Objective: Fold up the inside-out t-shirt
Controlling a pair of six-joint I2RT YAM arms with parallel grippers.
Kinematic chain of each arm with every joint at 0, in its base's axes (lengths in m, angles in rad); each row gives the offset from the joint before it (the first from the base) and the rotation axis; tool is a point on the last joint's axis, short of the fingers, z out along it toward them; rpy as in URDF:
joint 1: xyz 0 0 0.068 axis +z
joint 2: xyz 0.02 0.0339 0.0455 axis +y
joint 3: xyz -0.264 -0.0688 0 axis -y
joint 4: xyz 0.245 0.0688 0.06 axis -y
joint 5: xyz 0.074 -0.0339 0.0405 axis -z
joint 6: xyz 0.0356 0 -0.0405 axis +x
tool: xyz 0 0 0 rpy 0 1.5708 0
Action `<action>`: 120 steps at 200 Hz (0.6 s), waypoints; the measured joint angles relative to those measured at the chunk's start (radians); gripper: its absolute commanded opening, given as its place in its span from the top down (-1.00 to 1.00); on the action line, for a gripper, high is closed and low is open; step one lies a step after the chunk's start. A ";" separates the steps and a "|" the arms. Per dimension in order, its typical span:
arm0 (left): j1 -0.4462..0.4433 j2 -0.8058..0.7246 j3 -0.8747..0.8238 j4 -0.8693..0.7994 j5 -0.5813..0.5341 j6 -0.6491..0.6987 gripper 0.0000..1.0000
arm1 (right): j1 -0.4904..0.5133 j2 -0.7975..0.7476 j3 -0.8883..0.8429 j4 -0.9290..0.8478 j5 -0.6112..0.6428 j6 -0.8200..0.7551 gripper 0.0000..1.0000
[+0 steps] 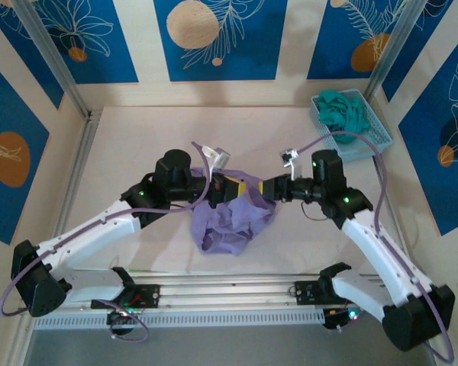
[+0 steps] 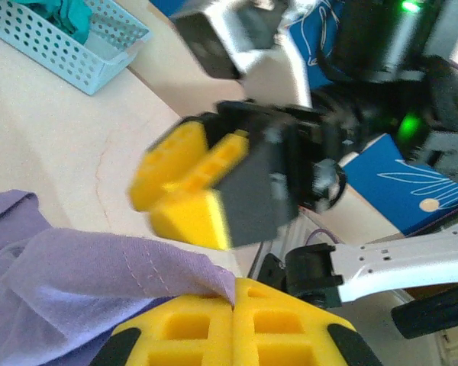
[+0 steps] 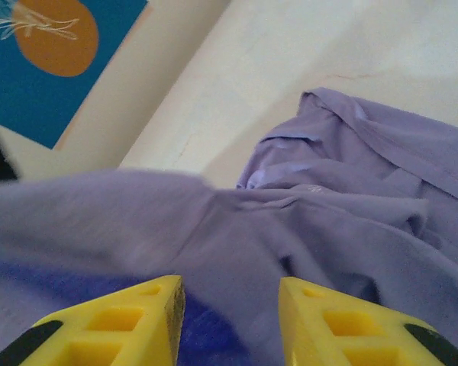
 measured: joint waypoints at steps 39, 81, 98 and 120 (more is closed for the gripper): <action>0.003 -0.023 -0.062 0.004 -0.014 0.066 1.00 | 0.112 -0.087 -0.118 0.063 0.020 -0.023 0.13; 0.027 -0.067 -0.093 0.012 -0.055 0.105 1.00 | 0.312 -0.064 -0.221 0.151 0.106 -0.047 0.24; 0.041 -0.082 -0.117 0.031 -0.064 0.113 1.00 | 0.364 -0.035 -0.242 0.209 0.106 -0.053 0.30; 0.063 -0.094 -0.159 0.050 -0.065 0.127 1.00 | 0.404 -0.006 -0.259 0.237 0.143 -0.065 0.33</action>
